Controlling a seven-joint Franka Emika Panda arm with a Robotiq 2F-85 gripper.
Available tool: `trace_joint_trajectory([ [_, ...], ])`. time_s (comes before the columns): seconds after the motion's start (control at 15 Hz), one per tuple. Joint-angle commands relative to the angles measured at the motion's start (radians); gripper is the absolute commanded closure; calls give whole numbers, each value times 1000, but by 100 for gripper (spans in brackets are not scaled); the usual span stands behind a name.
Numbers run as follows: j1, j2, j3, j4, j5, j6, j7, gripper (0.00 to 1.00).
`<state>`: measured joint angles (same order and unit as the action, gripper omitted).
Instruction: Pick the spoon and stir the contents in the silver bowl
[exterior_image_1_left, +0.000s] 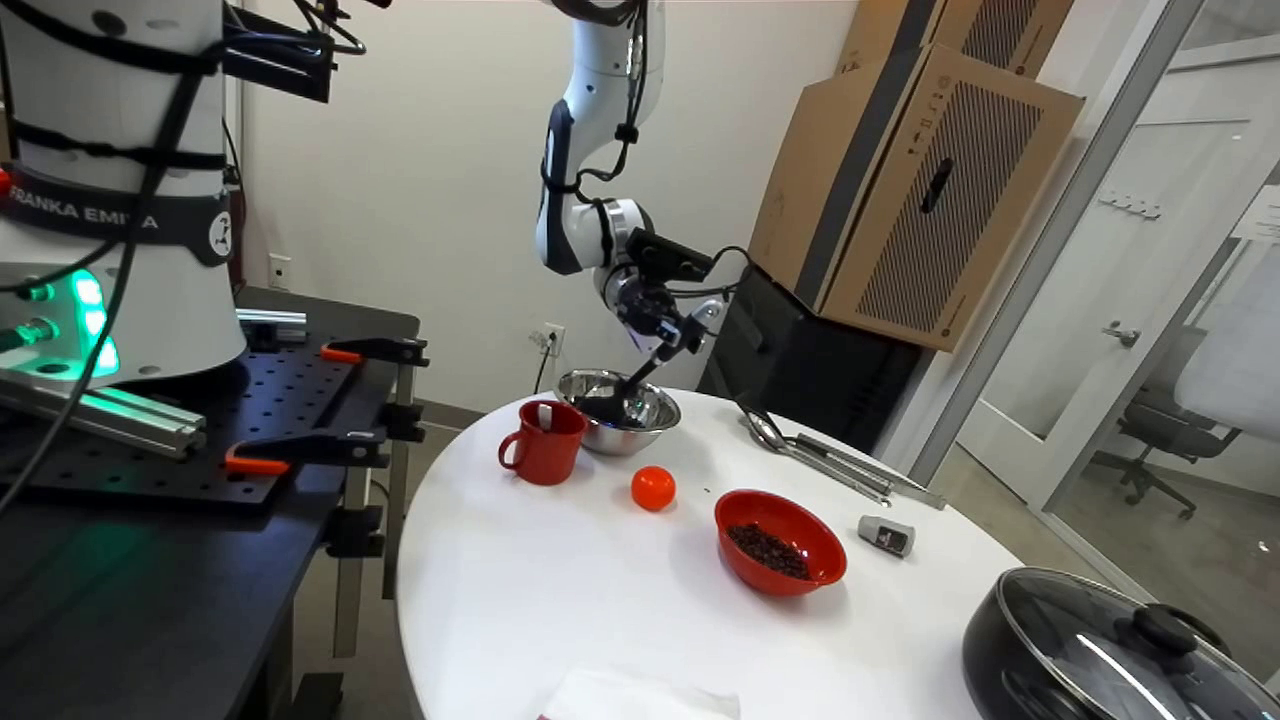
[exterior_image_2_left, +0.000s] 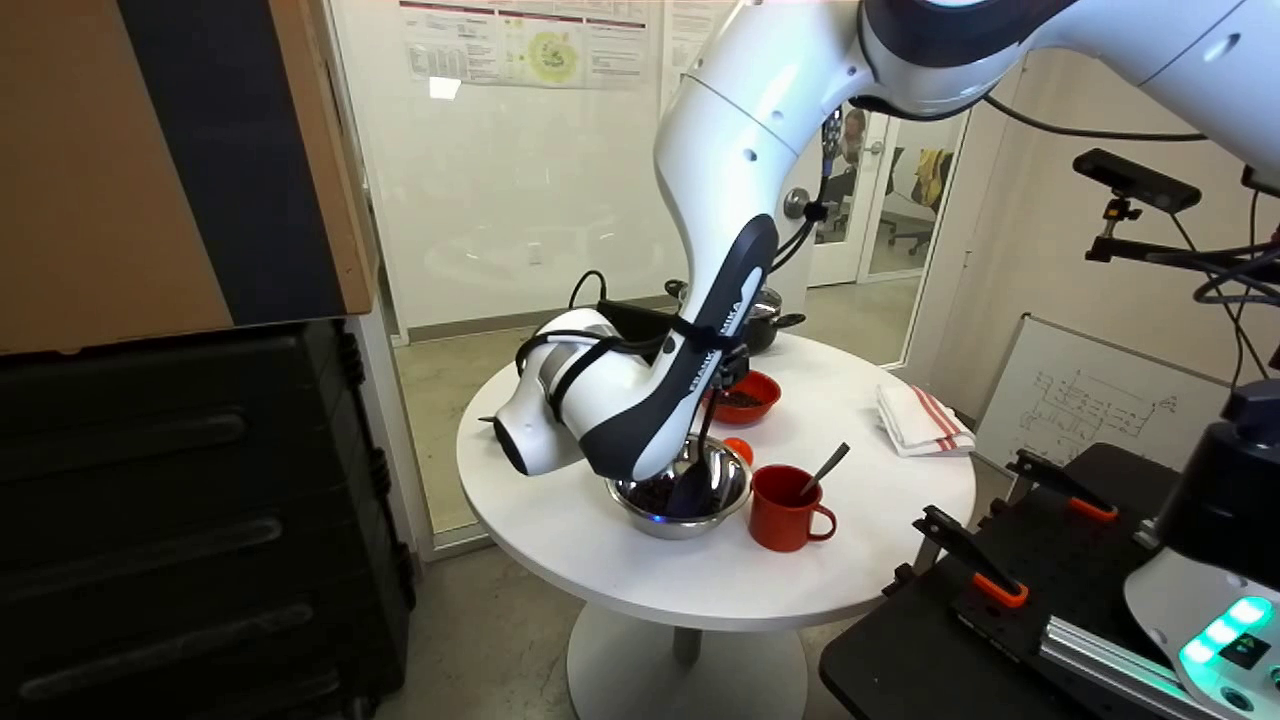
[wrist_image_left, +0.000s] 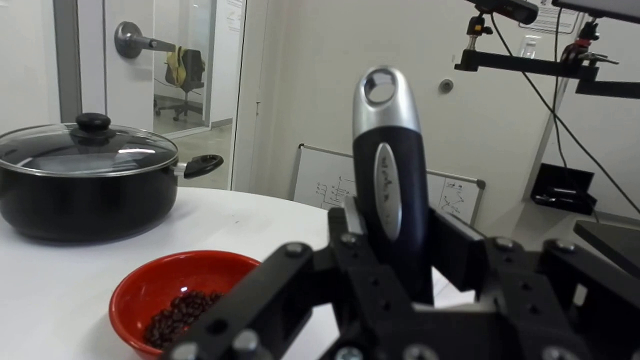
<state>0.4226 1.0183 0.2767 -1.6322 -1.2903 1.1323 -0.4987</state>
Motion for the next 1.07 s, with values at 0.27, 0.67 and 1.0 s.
trace_joint_trajectory([
  [0.27, 24, 45, -37, 52, -46, -34, 151, 92],
  [0.67, 47, 48, -62, 49, -99, -89, 211, 92],
  [1.0, 33, 41, -40, 31, -108, -114, 74, 92],
])
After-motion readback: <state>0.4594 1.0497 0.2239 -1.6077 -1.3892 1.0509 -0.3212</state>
